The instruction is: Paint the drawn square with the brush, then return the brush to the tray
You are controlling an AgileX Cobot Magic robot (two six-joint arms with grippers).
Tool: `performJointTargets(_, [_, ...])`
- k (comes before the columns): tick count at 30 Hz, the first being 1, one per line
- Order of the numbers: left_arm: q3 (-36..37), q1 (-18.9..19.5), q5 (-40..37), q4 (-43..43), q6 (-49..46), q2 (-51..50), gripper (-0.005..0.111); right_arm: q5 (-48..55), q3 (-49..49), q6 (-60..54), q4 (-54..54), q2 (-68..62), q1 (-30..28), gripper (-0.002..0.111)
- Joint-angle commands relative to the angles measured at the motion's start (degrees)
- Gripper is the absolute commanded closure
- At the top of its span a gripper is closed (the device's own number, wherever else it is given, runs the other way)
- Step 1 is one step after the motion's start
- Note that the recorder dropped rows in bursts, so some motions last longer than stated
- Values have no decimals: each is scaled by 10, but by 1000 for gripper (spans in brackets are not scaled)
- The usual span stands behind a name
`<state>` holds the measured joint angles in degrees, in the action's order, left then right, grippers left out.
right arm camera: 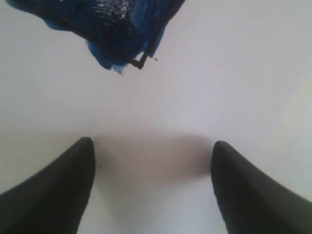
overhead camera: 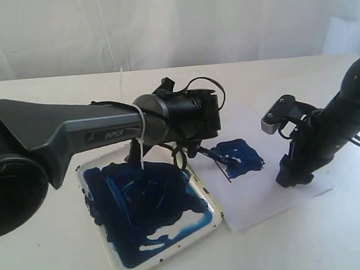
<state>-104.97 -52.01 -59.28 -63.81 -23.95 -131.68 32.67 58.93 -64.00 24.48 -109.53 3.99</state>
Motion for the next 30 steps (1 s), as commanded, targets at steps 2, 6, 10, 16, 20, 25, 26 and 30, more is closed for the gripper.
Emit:
performJointTargets(2, [3, -3, -2, -19, 28, 1, 107, -4, -3, -2, -7, -11, 0, 45])
performJointTargets(6, [3, -9, 3, -18, 28, 1, 107, -4, -3, -2, -7, -11, 0, 45])
performJointTargets(10, [3, -10, 12, -18, 30, 1, 107, -4, -3, -2, -7, -11, 0, 45])
performJointTargets(16, [3, -7, 16, -21, 31, 1, 107, -4, -3, -2, -6, -11, 0, 45])
performJointTargets(20, [3, 7, -12, -29, 26, -9, 107, -4, -3, 0, -6, -11, 0, 45])
performJointTargets(25, [3, 22, -28, -29, 34, -15, 107, -2, -3, 1, -6, -11, 0, 45])
performJointTargets(26, [3, 23, -32, -35, 37, -15, 107, -2, -3, 1, -6, -11, 0, 45])
performJointTargets(30, [3, 23, -32, -69, 57, -15, 107, -4, -3, 1, -6, -11, 0, 45])
